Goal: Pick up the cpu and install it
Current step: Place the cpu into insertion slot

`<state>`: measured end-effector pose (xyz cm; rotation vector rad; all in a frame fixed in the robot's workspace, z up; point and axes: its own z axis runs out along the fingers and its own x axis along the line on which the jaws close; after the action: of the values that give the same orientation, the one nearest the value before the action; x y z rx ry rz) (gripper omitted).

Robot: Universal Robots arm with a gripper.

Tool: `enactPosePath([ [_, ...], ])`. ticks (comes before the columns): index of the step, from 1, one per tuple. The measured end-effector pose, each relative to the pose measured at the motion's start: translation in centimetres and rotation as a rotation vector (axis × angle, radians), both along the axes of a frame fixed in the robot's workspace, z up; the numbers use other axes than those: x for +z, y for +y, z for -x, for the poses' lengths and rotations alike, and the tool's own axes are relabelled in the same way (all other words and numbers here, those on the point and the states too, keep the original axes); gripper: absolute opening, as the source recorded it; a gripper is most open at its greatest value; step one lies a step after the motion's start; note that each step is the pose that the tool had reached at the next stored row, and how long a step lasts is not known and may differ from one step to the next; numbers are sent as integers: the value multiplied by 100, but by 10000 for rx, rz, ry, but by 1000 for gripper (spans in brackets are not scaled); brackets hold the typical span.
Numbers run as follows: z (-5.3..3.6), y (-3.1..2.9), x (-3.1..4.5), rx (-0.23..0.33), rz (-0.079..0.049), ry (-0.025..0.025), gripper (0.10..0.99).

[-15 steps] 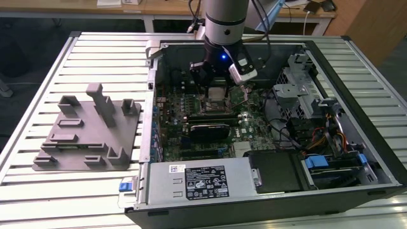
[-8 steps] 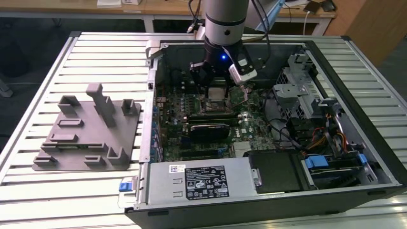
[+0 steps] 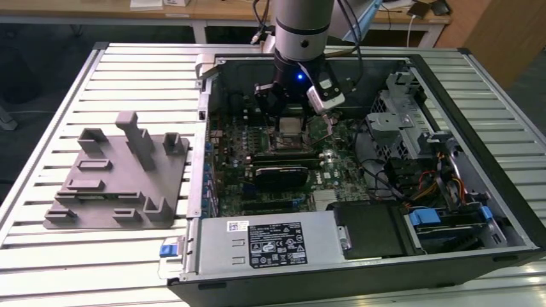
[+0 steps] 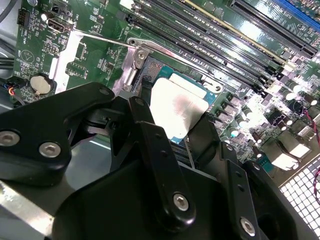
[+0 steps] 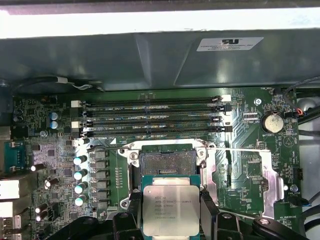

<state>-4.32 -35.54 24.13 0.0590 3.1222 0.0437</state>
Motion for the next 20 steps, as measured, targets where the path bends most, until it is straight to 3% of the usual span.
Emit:
enactPosePath([
  [5,0,0,-1,-41,-1,0,541],
  [20,0,0,-6,-2750,0,0,541],
])
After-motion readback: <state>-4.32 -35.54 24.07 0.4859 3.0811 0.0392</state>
